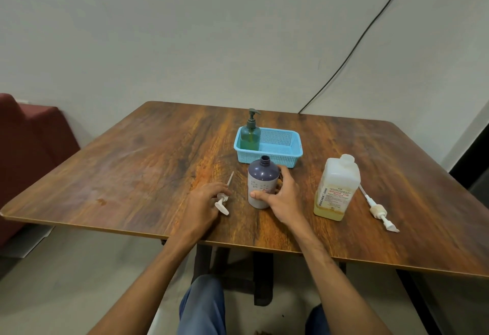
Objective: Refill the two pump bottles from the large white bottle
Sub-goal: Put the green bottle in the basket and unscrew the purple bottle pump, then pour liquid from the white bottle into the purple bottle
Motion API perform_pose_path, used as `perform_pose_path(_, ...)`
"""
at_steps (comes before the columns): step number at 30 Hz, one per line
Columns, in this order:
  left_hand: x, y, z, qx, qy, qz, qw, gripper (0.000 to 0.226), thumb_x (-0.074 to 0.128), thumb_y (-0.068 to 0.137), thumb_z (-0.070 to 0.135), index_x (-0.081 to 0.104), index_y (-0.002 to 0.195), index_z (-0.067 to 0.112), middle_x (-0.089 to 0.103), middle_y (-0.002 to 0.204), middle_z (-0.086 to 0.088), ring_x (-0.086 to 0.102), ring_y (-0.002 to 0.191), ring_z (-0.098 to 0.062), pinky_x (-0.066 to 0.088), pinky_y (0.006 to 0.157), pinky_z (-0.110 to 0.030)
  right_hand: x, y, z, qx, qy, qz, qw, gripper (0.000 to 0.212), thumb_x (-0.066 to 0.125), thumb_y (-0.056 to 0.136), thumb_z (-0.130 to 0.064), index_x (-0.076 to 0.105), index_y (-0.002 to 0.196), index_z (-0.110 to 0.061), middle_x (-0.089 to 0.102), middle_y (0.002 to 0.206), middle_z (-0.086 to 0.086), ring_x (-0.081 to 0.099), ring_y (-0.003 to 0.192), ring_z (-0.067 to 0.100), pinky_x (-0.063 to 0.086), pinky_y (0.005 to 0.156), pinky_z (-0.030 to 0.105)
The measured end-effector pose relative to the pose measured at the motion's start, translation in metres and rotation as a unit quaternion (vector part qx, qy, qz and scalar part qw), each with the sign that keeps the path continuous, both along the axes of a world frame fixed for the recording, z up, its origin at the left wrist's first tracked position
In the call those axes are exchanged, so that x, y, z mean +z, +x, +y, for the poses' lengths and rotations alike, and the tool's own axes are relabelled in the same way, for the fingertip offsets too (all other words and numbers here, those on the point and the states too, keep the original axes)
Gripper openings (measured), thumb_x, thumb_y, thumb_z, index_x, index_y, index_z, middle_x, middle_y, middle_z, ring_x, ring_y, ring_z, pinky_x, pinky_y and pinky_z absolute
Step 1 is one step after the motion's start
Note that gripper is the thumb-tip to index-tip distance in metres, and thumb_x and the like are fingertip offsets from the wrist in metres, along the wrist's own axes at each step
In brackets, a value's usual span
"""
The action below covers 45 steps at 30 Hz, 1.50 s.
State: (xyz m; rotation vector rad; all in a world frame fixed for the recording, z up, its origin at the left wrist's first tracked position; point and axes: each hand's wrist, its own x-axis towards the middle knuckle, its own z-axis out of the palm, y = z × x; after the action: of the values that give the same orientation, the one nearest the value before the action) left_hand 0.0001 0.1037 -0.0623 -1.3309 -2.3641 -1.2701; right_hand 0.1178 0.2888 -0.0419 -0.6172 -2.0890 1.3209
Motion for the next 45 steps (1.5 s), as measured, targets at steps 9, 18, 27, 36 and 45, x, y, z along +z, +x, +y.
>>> perform_pose_path(9,0.007,-0.011,0.0,-0.043,-0.114,0.029,0.992,0.048,0.062,0.08,-0.014,0.074,0.114,0.018,0.063,0.133,-0.001,0.055,0.125,-0.015,0.043,0.094,-0.018,-0.001,0.0,0.001,0.003,-0.001,-0.001,1.0,0.093,0.093,0.066,-0.017,0.043,0.145,-0.022,0.052,0.146,-0.004,0.051,0.134,0.017,0.047,0.11,0.045)
perform_pose_path(18,0.009,-0.011,-0.006,-0.038,-0.101,0.014,0.994,0.046,0.057,0.089,-0.01,0.069,0.124,0.018,0.064,0.134,0.0,0.057,0.123,-0.014,0.049,0.099,-0.028,0.0,0.001,0.001,0.001,0.006,0.007,1.0,0.091,0.092,0.067,-0.018,0.044,0.144,-0.022,0.053,0.146,-0.005,0.051,0.133,0.015,0.047,0.109,0.041)
perform_pose_path(27,0.023,0.001,0.005,0.013,0.0,-0.003,1.0,0.047,0.061,0.089,-0.007,0.07,0.123,0.023,0.064,0.135,0.004,0.057,0.127,-0.011,0.051,0.104,-0.035,-0.006,0.008,-0.003,0.013,-0.003,-0.005,1.0,0.107,0.094,0.062,-0.035,0.034,0.15,-0.028,0.045,0.152,-0.006,0.044,0.139,0.015,0.043,0.113,0.046)
perform_pose_path(36,0.044,0.065,0.038,0.008,0.217,-0.073,0.973,0.043,0.071,0.089,0.006,0.062,0.13,0.016,0.06,0.128,0.007,0.06,0.118,-0.01,0.055,0.096,-0.028,0.003,0.066,-0.018,-0.075,0.061,0.09,0.991,0.055,0.086,0.078,-0.027,0.058,0.126,-0.023,0.065,0.115,-0.009,0.064,0.098,0.004,0.06,0.081,0.032)
perform_pose_path(45,0.029,0.097,0.066,0.04,0.277,-0.132,0.951,0.064,0.082,0.083,0.017,0.05,0.139,0.014,0.049,0.136,0.005,0.05,0.128,-0.01,0.046,0.102,-0.017,0.018,0.118,0.011,-0.288,0.109,0.228,0.924,0.043,0.086,0.078,-0.025,0.055,0.108,-0.02,0.057,0.104,-0.009,0.063,0.1,0.014,0.061,0.072,0.041)
